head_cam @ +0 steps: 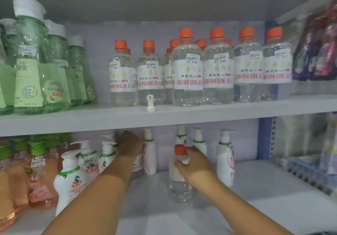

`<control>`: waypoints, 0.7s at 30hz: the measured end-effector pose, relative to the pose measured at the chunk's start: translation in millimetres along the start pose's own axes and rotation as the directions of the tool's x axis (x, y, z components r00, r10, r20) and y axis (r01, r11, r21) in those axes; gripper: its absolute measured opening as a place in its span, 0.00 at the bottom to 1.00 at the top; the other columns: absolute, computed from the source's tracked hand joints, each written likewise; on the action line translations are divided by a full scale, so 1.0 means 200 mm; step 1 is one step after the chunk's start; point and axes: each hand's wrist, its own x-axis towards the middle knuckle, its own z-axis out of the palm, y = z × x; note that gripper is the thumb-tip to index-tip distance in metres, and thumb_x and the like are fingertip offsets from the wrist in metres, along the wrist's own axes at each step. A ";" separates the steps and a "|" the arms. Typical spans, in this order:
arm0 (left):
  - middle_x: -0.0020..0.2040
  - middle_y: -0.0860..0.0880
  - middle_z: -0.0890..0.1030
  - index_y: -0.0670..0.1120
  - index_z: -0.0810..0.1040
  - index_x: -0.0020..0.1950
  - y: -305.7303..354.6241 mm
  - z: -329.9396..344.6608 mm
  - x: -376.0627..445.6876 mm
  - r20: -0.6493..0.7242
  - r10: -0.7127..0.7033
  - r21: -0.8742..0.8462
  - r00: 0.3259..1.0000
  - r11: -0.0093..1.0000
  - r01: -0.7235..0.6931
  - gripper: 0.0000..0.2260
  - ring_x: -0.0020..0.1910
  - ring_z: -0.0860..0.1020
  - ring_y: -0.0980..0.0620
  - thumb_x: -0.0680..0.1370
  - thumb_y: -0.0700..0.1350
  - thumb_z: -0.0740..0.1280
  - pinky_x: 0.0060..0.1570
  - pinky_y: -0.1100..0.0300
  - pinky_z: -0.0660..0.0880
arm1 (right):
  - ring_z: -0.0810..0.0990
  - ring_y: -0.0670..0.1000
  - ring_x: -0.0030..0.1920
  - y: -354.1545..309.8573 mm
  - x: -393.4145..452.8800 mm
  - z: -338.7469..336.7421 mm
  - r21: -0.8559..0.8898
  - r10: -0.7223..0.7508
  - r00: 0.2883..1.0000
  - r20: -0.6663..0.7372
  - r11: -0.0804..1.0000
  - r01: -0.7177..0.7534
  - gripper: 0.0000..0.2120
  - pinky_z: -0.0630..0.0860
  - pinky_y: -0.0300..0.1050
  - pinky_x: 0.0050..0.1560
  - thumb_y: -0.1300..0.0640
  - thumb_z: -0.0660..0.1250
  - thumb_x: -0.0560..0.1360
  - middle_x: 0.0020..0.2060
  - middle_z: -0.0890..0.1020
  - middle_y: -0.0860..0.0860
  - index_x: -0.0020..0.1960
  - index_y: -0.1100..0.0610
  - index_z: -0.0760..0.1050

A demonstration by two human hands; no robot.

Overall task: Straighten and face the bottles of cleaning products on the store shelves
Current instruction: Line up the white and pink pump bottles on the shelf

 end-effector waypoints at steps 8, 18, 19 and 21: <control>0.60 0.39 0.81 0.39 0.79 0.60 0.07 -0.08 -0.25 -0.140 -0.002 -0.114 0.990 0.993 -0.014 0.12 0.59 0.80 0.41 0.85 0.43 0.59 0.57 0.52 0.76 | 0.77 0.49 0.65 0.07 -0.08 -0.07 0.167 -0.060 0.998 0.021 0.984 0.056 0.21 0.74 0.47 0.64 0.39 0.67 0.78 0.67 0.75 0.41 0.69 0.42 0.73; 0.54 0.53 0.83 0.51 0.83 0.64 -0.13 -0.16 -0.66 -0.178 0.084 -0.367 0.981 0.919 -0.145 0.10 0.51 0.80 0.52 0.82 0.47 0.68 0.48 0.62 0.72 | 0.77 0.43 0.57 0.07 -0.10 -0.05 0.321 -0.070 0.997 0.026 0.945 0.058 0.16 0.75 0.42 0.58 0.39 0.71 0.75 0.59 0.75 0.36 0.62 0.37 0.75; 0.53 0.55 0.83 0.53 0.82 0.64 -0.16 -0.16 -0.69 -0.195 0.103 -0.406 0.975 0.897 -0.176 0.11 0.52 0.81 0.52 0.82 0.47 0.70 0.47 0.66 0.72 | 0.77 0.42 0.56 0.07 -0.11 -0.05 0.340 -0.068 0.997 0.032 0.939 0.053 0.15 0.76 0.41 0.58 0.39 0.72 0.74 0.58 0.76 0.35 0.60 0.35 0.75; 0.53 0.62 0.80 0.61 0.78 0.65 -0.20 -0.16 -0.74 -0.128 0.113 -0.457 0.985 0.875 -0.160 0.15 0.55 0.81 0.54 0.80 0.51 0.72 0.48 0.66 0.73 | 0.76 0.37 0.54 0.06 -0.12 -0.06 0.346 -0.079 0.994 0.077 0.937 0.048 0.16 0.74 0.34 0.53 0.37 0.74 0.72 0.55 0.76 0.33 0.56 0.33 0.73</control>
